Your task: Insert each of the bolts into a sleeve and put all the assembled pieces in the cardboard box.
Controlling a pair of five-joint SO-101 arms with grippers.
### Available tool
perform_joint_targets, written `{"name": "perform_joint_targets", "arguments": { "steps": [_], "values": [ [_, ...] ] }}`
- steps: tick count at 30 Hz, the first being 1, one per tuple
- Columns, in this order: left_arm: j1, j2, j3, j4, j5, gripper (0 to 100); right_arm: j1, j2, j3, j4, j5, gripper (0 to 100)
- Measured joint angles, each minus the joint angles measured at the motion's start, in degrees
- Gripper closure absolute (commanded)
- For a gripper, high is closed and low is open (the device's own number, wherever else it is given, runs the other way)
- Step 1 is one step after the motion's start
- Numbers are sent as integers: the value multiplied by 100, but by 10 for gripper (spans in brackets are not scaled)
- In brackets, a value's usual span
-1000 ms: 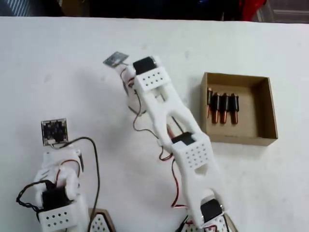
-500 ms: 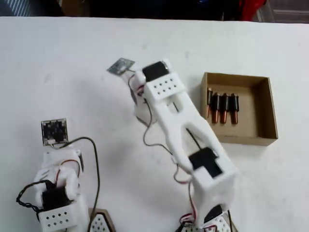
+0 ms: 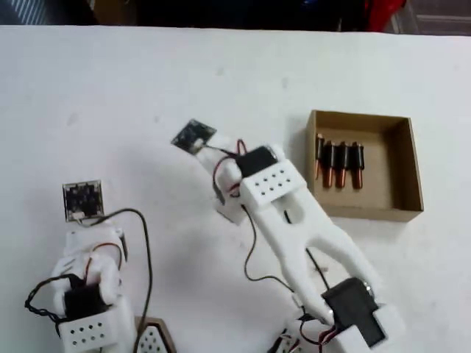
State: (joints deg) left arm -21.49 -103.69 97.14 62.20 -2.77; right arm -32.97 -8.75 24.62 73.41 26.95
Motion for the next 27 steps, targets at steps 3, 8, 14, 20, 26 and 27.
{"name": "perform_joint_targets", "arguments": {
  "steps": [3, 8, 14, 20, 26, 27],
  "values": [
    [0, 0, 0, 0, 0, 977, -18, 0, 396, -334, 0, 977],
    [0, 0, 0, 0, 0, 977, -9, 141, 879, -949, 0, 977],
    [0, 0, 0, 0, 0, 977, -18, 563, 1152, -1556, 0, 950],
    [0, 0, 0, 0, 0, 977, -18, 888, 1152, -1653, 0, 830],
    [0, 0, 0, 0, 0, 977, -26, 888, 1152, -1653, 0, 849],
    [0, 0, 0, 0, 0, 977, -26, 888, 1143, -1653, 0, 849]
  ]
}}
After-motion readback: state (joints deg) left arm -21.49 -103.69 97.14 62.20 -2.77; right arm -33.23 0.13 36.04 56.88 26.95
